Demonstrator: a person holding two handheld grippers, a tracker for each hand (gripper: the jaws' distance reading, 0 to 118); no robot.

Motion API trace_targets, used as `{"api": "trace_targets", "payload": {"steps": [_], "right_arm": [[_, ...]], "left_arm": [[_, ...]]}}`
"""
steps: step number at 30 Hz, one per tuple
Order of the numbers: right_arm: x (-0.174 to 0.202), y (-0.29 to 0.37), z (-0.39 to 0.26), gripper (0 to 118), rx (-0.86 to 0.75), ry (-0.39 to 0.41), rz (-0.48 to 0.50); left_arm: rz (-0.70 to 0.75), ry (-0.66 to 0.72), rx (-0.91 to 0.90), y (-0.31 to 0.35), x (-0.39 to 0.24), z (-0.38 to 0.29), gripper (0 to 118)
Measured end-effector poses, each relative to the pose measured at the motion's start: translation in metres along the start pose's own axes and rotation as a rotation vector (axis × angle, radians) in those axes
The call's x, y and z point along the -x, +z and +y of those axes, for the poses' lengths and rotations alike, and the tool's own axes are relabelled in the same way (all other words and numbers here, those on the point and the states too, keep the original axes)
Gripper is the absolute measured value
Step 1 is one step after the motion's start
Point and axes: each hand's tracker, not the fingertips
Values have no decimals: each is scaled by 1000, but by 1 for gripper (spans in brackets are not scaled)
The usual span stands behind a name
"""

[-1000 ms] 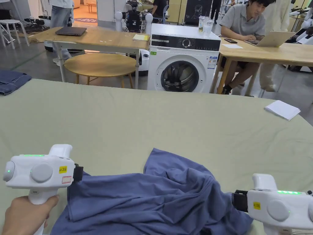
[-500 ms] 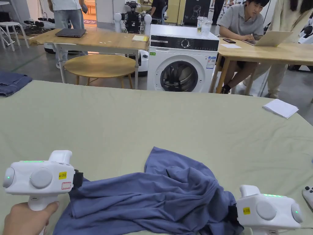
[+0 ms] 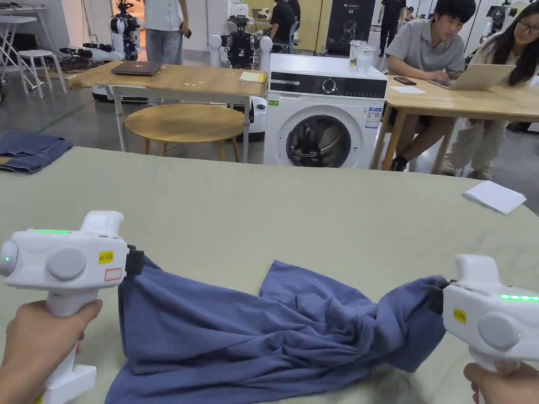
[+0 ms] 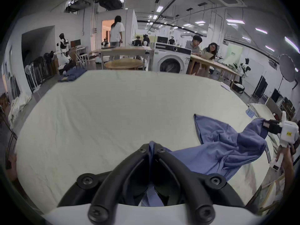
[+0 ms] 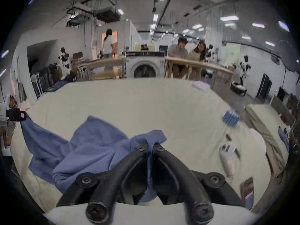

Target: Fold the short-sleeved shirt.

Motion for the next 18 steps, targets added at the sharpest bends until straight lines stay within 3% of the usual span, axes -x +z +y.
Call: {"api": "trace_targets", "payload": {"steps": [8,11,18], "right_arm": [[-3,13,84,3,-153,-3,-37],[-8,14,117,3,-212,-55,-25],[-16,16,190,3,-276,-52,-75]], "left_arm": [[62,-19,-131,44,24,74,0],[65,34,-164,57,42,102,0],[72,113,-254,84,81,155,0]]}}
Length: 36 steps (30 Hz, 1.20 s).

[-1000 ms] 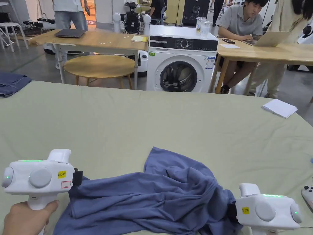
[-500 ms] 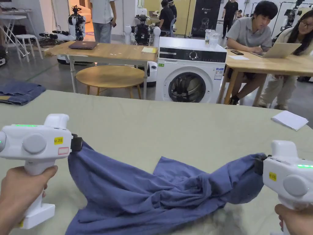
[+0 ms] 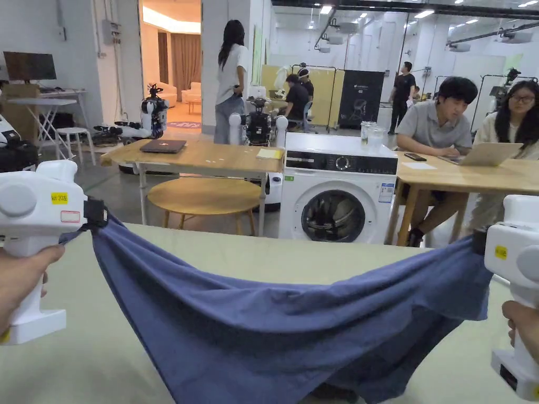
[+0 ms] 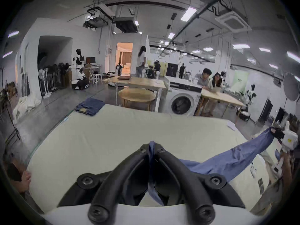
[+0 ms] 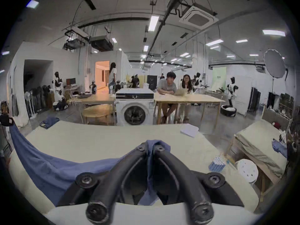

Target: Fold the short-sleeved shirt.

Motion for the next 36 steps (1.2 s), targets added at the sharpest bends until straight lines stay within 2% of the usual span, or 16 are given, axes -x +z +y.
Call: {"api": "trace_targets", "payload": {"steps": [8,13,21,25,30,36], "right_arm": [[-2,-20,54,3,-74,16,-13],[1,-38,80,3,-92,55,-23],[4,-61,111,3,-123,3,-41],[8,-66,124,3,-140,24,-64],[8,-60,116,3,-153,42,-84],[0,-53,57,3,-83,70,-88]], "left_arm": [[106,-35,-25,-12,26,44,0],[149,-40,-45,-15,34,67,0],[170,-86,-86,-22,27,100,0],[188,-111,-98,-26,21,114,0],[190,-129,-113,-28,18,106,0],[172,-127,-49,-38,23,50,0]]}}
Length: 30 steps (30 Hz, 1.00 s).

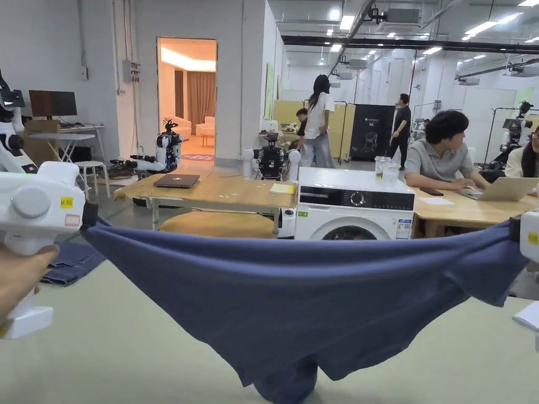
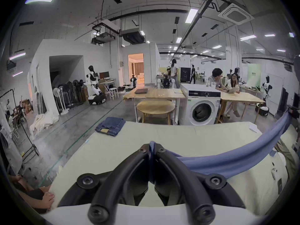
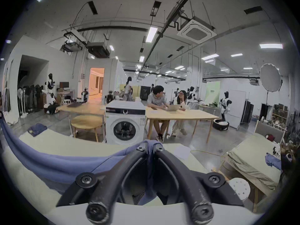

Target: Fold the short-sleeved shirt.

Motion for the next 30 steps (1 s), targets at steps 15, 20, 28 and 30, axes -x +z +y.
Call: {"api": "trace_targets", "payload": {"steps": [15,20,28,30], "right_arm": [[-12,135,-177,3,190,122,10],[-16,167,-224,3,249,138,18],[-19,193,-271,3,301,96,36],[-17,198,-279,4,313,88,34]], "left_arm": [[-87,63,136,88,3,-198,0],[-95,60,170,122,7,-254,0],[-72,64,268,143,8,-326,0],[-62,46,300,132,12,-341,0]]}}
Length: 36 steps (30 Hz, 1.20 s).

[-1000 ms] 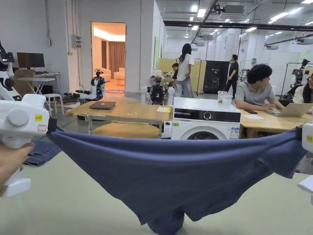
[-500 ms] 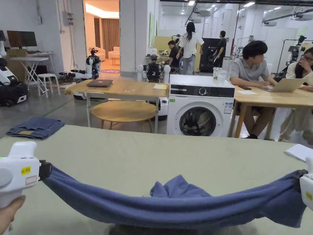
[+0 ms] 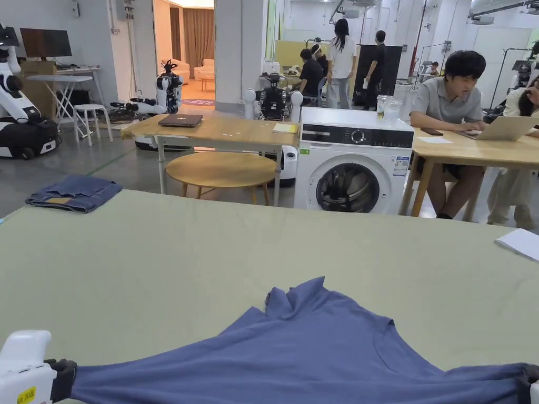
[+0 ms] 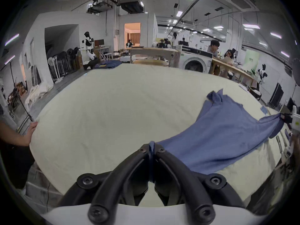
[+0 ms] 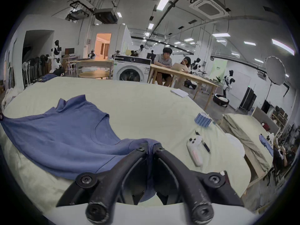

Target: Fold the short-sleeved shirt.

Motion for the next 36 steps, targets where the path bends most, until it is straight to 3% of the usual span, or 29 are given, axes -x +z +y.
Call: {"api": "trace_targets", "payload": {"steps": [4,5,6,8,9,10,11,16,22,24,25,27,30,34,36], "right_arm": [[4,4,-10,5,3,5,0],[6,6,-11,6,3,0,-2],[4,5,-12,11,2,-9,-8],[8,9,-11,37,-10,-25,-19],[8,11,-12,57,-27,-36,-29],[8,14,-12,60,-41,-47,-30],[10,17,-11,59,-59,-58,-22],[26,30,-1,59,-143,-102,30],[78,44,10,59,-234,-131,79],[97,48,14,57,-266,-129,93],[106,50,16,45,-283,-125,103],[120,51,21,0,-292,-109,127],[134,53,23,0,-295,-136,169],[148,54,23,0,-289,-151,175],[152,52,23,0,-267,-148,234]], "left_arm": [[22,-39,20,-4,-8,-5,0],[33,-48,19,-5,-10,-5,4],[41,-52,19,-6,-11,-4,16],[77,-62,13,-10,-8,-6,27],[80,-69,1,-8,-9,-6,35],[80,-70,-10,-6,-10,-4,44],[83,-70,-23,-3,-13,-3,45],[49,-47,-132,16,-40,3,45],[-24,-49,-283,21,-85,9,44],[-41,-44,-350,26,-104,10,42],[-44,-39,-375,29,-113,12,38],[-56,-42,-390,31,-127,15,16],[-52,-44,-410,32,-146,19,0],[-77,-29,-400,32,-153,23,0],[-61,-30,-387,32,-155,22,0]]}}
